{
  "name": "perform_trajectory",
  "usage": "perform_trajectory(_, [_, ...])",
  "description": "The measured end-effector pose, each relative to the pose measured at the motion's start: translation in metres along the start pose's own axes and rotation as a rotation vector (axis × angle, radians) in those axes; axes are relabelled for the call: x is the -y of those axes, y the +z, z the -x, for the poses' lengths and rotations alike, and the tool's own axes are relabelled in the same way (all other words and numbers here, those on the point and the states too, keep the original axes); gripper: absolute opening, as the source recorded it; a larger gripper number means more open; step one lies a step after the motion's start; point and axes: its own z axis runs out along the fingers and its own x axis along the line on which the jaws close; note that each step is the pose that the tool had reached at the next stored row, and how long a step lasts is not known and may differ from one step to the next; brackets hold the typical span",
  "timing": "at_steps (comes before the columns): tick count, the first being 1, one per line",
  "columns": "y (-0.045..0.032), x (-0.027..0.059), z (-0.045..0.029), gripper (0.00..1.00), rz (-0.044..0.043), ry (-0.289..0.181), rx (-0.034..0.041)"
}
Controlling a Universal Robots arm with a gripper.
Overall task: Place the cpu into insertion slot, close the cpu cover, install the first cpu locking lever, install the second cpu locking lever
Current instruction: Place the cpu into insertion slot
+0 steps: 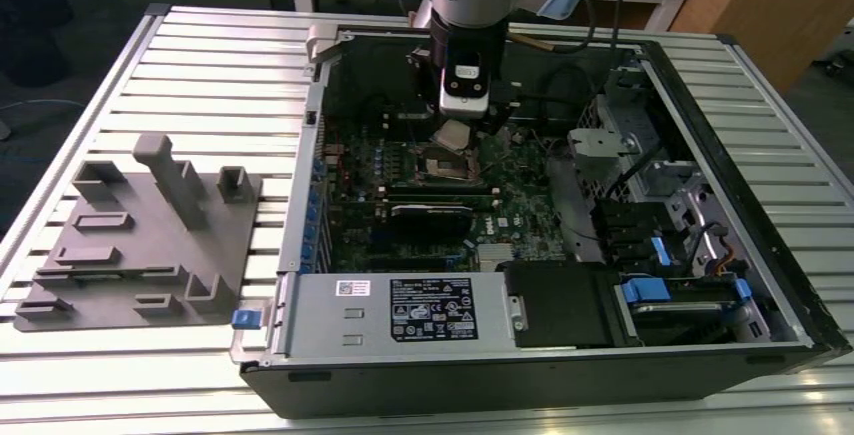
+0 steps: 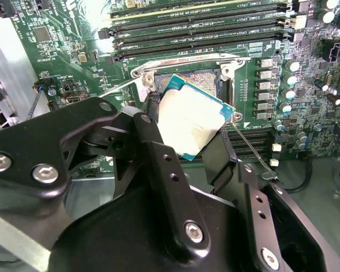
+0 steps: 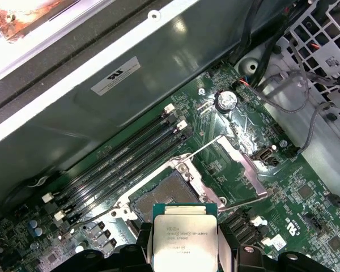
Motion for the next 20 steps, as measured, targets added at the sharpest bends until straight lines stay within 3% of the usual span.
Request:
perform_trajectory(11, [0.0000, 0.0000, 0.0000, 0.54, 0.0000, 0.001, 0.0001])
perform_trajectory(20, [0.0004, 0.0001, 0.0000, 0.54, -0.0015, 0.061, 0.0055])
